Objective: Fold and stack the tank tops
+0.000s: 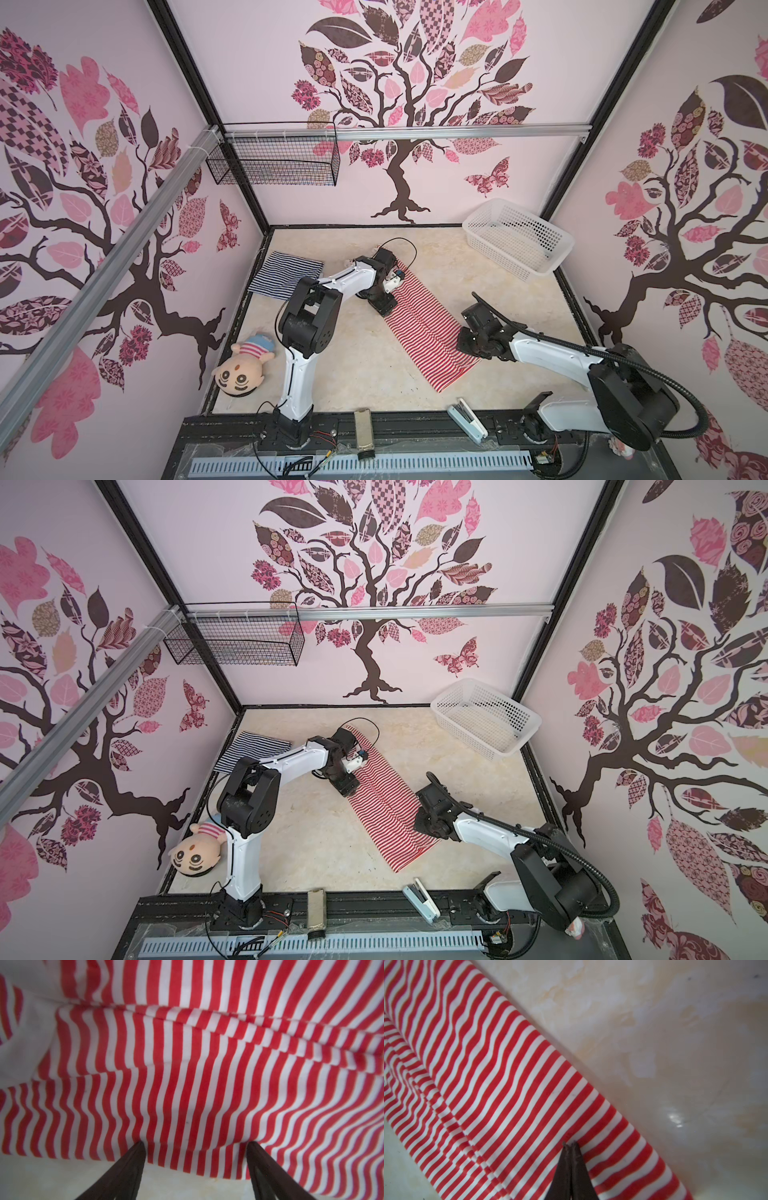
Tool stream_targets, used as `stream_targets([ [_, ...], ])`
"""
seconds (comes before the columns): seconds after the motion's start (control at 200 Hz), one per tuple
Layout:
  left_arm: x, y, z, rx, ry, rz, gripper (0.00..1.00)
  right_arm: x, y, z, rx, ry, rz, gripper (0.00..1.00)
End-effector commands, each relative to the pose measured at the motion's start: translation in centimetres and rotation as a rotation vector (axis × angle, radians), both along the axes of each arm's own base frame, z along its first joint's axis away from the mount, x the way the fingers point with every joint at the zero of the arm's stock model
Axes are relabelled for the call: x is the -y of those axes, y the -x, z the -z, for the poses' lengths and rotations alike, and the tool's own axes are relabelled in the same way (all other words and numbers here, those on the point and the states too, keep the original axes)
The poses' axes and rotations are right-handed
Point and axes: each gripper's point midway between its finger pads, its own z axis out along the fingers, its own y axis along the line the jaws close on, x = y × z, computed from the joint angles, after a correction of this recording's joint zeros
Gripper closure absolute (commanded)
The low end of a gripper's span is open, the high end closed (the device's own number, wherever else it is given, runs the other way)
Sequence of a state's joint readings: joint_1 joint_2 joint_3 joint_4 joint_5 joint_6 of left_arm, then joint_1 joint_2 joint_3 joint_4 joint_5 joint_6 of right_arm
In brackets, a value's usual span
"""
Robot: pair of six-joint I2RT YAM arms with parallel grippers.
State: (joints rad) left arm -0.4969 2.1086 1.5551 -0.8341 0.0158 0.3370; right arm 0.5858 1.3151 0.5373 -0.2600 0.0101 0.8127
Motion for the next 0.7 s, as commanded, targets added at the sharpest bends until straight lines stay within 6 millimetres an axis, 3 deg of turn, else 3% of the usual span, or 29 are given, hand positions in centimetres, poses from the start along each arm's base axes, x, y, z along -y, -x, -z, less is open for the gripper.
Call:
stream_targets([
  [0.0,-0.4,-0.7,2.0,-0.025,-0.061,0.001,0.2,0.1,1.6,0.4,-0.043,-0.002,0.008,0.94],
  [0.25,0.1,-6.6,2.1,0.05,-0.137,-0.014,0.18,-1.2,3.5,1.4,-0.084,-0.052,0.014,0.95],
  [0.275,0.2,-7.8,1.4,0.078,-0.13,-0.024,0.18,-1.7,3.6,1.4,-0.084,-0.058,0.006,0.95],
  [0.39,-0.7,-10.0,1.3,0.115,-0.113,-0.08,0.17,-4.6,3.9,1.4,-0.086,-0.096,-0.046,0.96],
  [0.57,-2.4,-9.4,0.1,0.083,-0.075,-0.15,0.18,-6.5,3.6,0.4,-0.08,-0.067,-0.086,0.98],
  [0.69,-3.1,-7.3,-3.1,0.135,-0.004,-0.15,0.17,-8.1,3.7,-2.3,-0.035,-0.097,-0.13,0.94],
])
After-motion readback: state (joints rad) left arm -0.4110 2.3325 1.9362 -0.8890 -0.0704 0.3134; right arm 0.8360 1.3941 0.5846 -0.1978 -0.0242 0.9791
